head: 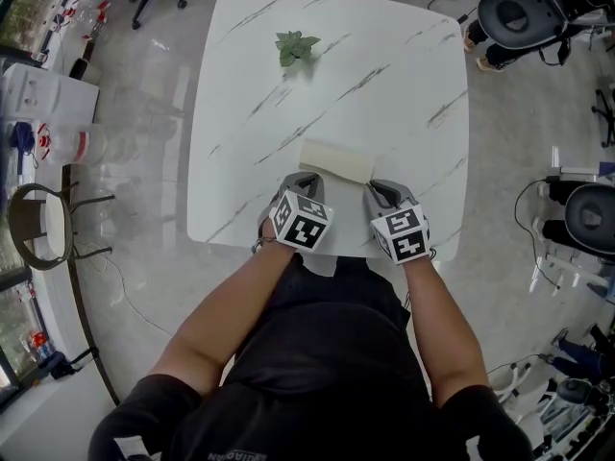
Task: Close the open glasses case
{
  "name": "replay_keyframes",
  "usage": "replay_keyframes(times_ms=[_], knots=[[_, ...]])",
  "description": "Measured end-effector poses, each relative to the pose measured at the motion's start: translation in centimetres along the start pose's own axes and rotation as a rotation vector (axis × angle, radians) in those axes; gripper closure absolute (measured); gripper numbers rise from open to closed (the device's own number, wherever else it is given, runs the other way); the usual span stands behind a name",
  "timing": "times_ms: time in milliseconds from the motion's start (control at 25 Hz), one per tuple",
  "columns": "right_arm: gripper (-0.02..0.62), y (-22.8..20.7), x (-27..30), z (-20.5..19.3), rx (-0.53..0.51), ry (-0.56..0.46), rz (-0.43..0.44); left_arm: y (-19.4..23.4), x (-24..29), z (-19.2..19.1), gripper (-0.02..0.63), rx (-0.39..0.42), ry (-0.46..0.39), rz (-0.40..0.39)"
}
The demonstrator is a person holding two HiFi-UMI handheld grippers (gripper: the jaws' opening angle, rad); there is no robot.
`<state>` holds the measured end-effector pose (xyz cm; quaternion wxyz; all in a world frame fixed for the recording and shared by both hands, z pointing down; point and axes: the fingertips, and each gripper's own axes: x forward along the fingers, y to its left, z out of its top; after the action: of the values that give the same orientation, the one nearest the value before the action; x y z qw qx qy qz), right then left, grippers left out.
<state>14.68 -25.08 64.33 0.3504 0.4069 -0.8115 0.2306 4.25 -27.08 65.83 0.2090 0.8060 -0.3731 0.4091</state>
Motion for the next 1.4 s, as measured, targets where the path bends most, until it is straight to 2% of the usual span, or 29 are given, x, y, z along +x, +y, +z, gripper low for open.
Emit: replay_keyframes(times_ms=[720,1000,1200,1400], knots=[[0.565,-0.1,0.4,0.3,0.015,-0.006,-0.023,0.5,-0.9,-0.3,0.601,-0.033,-0.005,-0.004],[0.565,0.0,-0.6,0.4,-0.006,0.006,-0.042,0.4,-2.6,0.8,0.601,-0.084,-0.032,-0.044],[0.565,0.5,-2.8,2.3,0.008,-0.047,-0.045,0.7,-5.0,2.8,0.601,-0.114,-0.085,-0.071],[0.565,1.4,-6.1,4.9,0.046,-0.125,-0.042,1.2,-7.6,4.5,0.601,-0.101,-0.142,-0.074]])
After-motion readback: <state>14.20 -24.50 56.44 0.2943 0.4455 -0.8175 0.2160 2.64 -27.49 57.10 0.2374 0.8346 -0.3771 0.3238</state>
